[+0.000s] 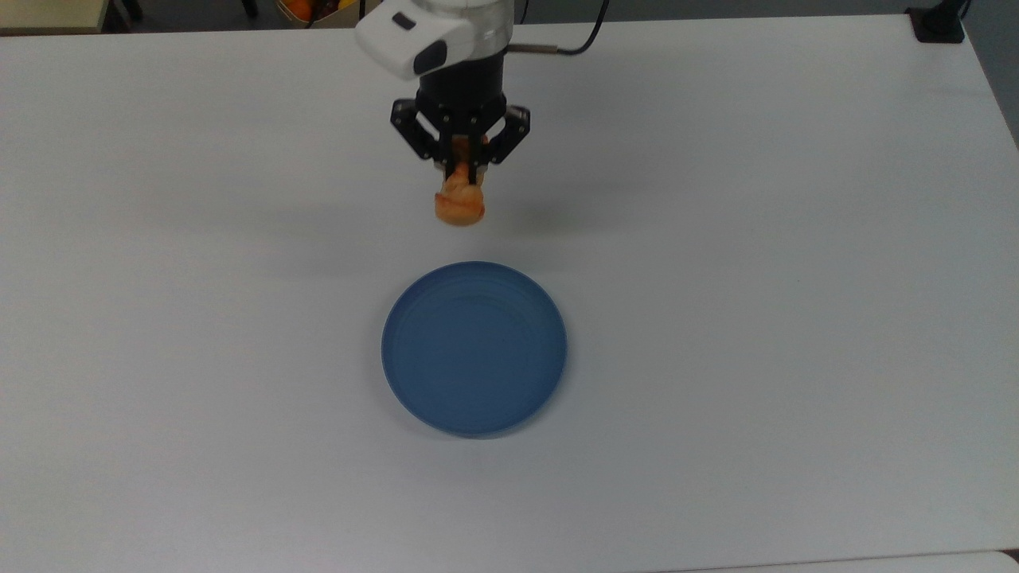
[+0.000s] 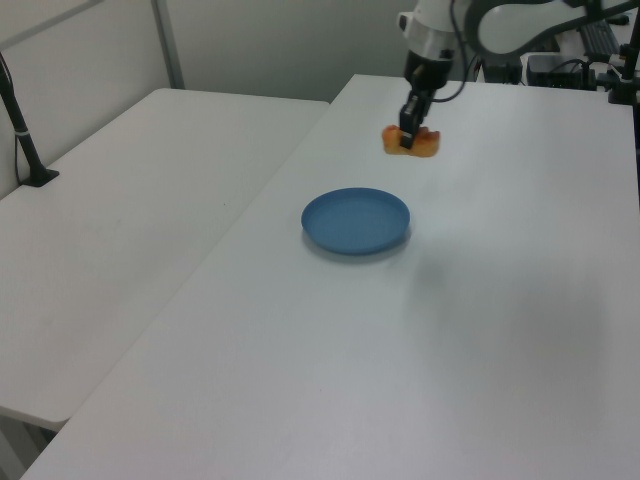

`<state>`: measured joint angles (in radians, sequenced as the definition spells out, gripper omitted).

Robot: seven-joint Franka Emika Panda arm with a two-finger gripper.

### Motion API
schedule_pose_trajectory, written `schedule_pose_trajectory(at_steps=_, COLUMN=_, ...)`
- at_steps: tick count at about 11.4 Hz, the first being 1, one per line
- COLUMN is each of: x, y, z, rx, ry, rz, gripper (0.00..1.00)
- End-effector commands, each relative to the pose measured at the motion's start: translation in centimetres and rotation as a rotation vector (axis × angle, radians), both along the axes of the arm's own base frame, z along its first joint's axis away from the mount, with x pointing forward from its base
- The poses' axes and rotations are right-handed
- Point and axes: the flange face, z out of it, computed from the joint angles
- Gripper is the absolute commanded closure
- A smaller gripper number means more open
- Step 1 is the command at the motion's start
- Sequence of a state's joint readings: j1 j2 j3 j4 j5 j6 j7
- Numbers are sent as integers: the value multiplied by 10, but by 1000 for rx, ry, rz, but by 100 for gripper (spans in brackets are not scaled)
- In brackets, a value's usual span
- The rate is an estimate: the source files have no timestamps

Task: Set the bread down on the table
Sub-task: 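Carry the bread roll away from the plate across the table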

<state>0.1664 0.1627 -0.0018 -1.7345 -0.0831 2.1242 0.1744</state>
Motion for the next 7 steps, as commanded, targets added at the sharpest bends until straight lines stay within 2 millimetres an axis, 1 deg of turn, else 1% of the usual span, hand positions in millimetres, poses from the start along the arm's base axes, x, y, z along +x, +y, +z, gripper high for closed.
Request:
schedule_pose_trajectory(at_steps=1, x=-87, y=17, z=-21, rx=-18, ry=80, rz=39, gripper=79)
schedule_pose_trajectory(at_steps=2, x=-103, y=22, z=-30, rx=-21, ry=101, rz=48, gripper=79)
schedule_pose_trajectory(at_steps=3, x=-114, y=32, z=-45, rx=-24, ry=128, rz=41, gripper=79)
schedule_pose_trajectory(at_steps=5, x=-132, y=49, z=-71, rx=-33, ry=174, rz=27, gripper=79)
schedule_pose_trajectory(at_steps=7, x=-151, y=72, z=-106, rx=-43, ry=185, rz=82, gripper=79)
